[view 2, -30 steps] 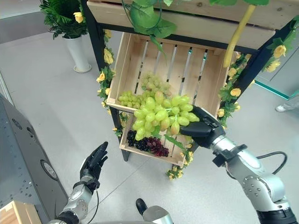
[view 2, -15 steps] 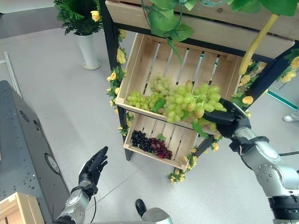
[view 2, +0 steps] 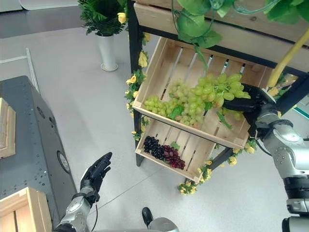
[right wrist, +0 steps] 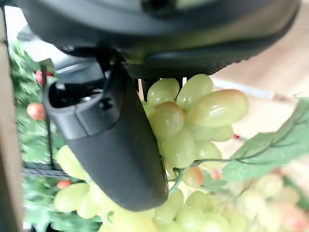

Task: Pick up the fruits from the basket on one side to the basket on the other side

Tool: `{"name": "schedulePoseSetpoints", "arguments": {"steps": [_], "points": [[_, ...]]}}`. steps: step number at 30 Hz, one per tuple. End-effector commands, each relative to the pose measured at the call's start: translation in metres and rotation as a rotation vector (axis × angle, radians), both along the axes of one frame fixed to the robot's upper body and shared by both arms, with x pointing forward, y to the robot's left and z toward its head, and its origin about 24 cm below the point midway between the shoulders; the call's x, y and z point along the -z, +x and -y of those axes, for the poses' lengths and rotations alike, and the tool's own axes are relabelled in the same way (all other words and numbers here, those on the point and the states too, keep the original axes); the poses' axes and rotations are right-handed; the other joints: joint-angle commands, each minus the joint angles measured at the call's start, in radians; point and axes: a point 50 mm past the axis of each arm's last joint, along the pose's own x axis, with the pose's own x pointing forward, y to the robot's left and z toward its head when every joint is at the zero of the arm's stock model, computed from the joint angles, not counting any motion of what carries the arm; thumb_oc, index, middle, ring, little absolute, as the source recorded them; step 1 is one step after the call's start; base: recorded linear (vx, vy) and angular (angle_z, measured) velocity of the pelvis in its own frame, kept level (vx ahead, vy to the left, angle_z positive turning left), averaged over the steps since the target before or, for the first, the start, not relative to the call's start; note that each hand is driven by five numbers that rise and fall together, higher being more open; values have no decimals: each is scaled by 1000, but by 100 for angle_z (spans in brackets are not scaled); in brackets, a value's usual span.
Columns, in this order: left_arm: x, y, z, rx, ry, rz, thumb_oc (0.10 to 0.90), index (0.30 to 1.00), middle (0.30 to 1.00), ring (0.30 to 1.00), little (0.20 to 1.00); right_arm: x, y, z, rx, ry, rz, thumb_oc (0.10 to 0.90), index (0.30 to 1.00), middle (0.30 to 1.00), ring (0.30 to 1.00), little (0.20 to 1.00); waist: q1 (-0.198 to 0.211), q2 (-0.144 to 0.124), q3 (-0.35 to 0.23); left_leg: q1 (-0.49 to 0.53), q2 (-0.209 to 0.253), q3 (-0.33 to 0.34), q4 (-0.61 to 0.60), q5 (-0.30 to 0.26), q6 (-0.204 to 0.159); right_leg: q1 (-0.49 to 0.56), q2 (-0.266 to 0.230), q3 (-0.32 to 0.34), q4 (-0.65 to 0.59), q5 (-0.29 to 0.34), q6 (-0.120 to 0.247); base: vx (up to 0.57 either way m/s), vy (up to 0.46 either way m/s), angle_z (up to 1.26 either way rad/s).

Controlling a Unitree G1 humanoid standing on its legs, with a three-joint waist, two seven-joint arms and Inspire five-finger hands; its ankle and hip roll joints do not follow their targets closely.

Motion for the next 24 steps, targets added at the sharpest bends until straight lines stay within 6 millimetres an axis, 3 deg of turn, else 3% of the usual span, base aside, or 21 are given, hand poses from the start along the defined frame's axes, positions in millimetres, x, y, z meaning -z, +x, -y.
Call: {"name": "schedulePoseSetpoints", "arguments": {"steps": [1, 14, 15, 16, 24], "points": [[-31, 30, -9, 77, 96, 188, 800, 900, 900, 900, 900, -95, 3, 24, 108, -152, 337, 400, 300, 300, 300, 300, 29, -40, -57, -20, -29, -51, 9, -78, 34, 62, 40, -39, 2, -72, 19, 2, 9, 7], [-33, 35, -6, 76, 85, 195, 800, 900, 900, 900, 900, -68, 8, 51, 198, -193, 132, 400, 300, 300, 300, 300, 42, -39, -48, -11, -30, -55, 9, -81, 35, 73, 39, -44, 2, -76, 14, 1, 4, 3], [-33, 36, -6, 75, 83, 196, 800, 900, 900, 900, 900, -66, 8, 55, 220, -207, 114, 563, 545, 545, 545, 545, 43, -38, -47, -11, -30, -54, 9, -81, 35, 72, 39, -44, 2, -76, 14, 0, 0, 0], [-34, 36, -5, 75, 84, 197, 800, 900, 900, 900, 900, -64, 7, 57, 230, -203, 101, 800, 900, 900, 900, 900, 44, -38, -46, -11, -29, -53, 9, -82, 35, 72, 39, -44, 2, -76, 14, 0, 0, 0], [-33, 36, -6, 76, 83, 190, 800, 900, 900, 900, 900, -68, -1, 79, 333, -212, 79, 800, 900, 900, 900, 900, 45, -31, -43, -11, -29, -53, 9, -81, 32, 71, 39, -41, 2, -77, 11, 0, 0, 0]]}}
